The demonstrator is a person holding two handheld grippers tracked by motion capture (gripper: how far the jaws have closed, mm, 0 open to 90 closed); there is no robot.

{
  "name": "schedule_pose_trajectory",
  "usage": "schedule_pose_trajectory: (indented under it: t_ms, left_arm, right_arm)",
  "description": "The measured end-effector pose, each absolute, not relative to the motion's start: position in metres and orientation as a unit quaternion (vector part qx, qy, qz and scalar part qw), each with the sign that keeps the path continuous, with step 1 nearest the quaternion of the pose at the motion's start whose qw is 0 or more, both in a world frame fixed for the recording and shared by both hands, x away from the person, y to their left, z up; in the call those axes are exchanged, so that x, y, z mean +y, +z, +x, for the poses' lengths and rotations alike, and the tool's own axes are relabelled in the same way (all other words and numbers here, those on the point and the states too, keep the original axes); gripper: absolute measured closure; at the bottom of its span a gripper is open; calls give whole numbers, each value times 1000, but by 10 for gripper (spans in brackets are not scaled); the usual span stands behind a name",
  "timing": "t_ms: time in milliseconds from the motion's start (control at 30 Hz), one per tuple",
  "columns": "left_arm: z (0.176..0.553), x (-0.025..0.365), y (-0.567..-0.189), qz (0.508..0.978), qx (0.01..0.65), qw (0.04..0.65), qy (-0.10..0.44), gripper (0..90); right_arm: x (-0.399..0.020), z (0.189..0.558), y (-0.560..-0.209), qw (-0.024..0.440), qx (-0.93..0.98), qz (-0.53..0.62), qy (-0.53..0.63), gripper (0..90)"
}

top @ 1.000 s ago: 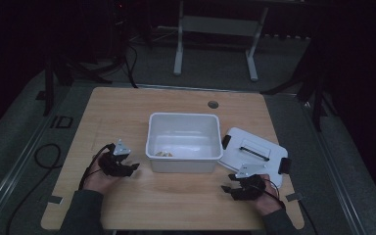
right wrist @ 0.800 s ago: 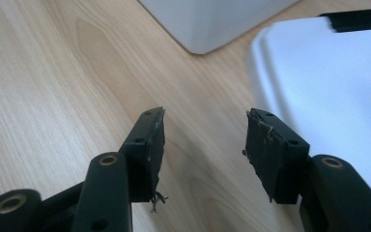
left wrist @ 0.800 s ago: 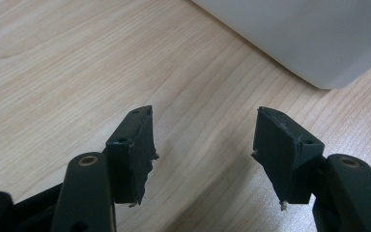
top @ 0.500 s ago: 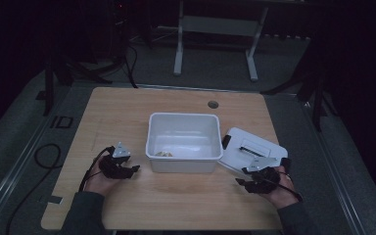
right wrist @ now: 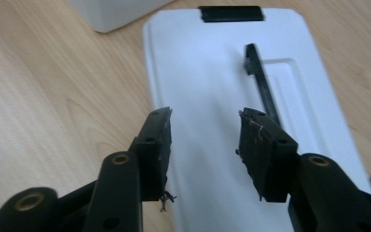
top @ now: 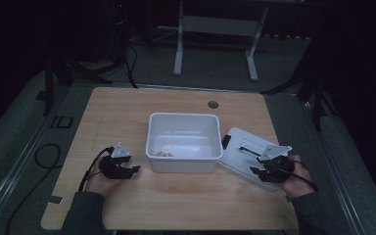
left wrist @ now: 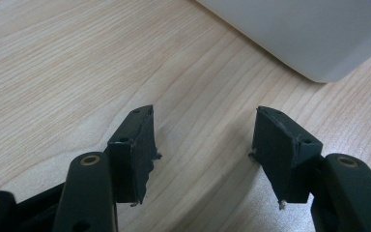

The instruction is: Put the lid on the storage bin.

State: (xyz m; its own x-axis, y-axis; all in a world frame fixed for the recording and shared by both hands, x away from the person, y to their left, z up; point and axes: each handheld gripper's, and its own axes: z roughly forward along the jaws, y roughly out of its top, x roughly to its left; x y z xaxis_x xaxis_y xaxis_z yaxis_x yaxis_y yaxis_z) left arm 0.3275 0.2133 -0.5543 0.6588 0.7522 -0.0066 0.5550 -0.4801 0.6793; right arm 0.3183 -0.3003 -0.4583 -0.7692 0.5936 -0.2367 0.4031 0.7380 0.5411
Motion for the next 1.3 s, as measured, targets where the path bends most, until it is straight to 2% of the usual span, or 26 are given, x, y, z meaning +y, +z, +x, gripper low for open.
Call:
schedule_pose_trajectory:
  t_ms: [533,1300]
  left_arm:
    - [327,214,-555,847,383,337,148,409]
    - [327,215,-556,846,382,341,148,408]
  right_arm:
    - [-304,342,-438,213,927,253,178,607]
    - [-292,370,-439,192,944,234,130,597]
